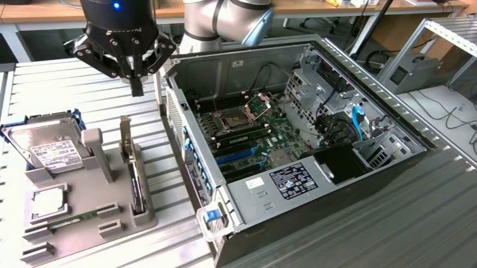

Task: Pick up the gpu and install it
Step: 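Reach for the gpu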

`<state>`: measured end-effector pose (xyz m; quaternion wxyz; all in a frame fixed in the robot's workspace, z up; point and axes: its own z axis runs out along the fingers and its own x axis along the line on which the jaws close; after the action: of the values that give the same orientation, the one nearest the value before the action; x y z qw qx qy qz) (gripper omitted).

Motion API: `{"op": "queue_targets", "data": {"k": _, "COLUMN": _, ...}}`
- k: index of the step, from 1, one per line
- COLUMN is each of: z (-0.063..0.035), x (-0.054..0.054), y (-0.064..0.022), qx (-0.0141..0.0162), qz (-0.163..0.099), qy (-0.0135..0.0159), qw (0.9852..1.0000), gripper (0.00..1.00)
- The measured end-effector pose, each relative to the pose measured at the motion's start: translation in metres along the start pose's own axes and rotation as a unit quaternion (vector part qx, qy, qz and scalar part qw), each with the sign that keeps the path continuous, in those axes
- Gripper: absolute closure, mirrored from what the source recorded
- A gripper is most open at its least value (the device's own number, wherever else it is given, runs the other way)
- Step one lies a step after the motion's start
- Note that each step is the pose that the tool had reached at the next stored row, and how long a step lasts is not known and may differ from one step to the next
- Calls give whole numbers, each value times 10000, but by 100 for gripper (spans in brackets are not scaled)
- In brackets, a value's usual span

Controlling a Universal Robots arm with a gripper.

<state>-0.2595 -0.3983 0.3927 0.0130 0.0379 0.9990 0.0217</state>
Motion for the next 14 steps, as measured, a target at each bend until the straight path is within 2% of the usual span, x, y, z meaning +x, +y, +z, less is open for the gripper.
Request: {"op": "queue_targets", "data": {"k": 14, "z": 0, "x": 320, "y": -13, "qx": 0, "qz": 0, "qy": 0, "qw": 10000, "gripper": 89}}
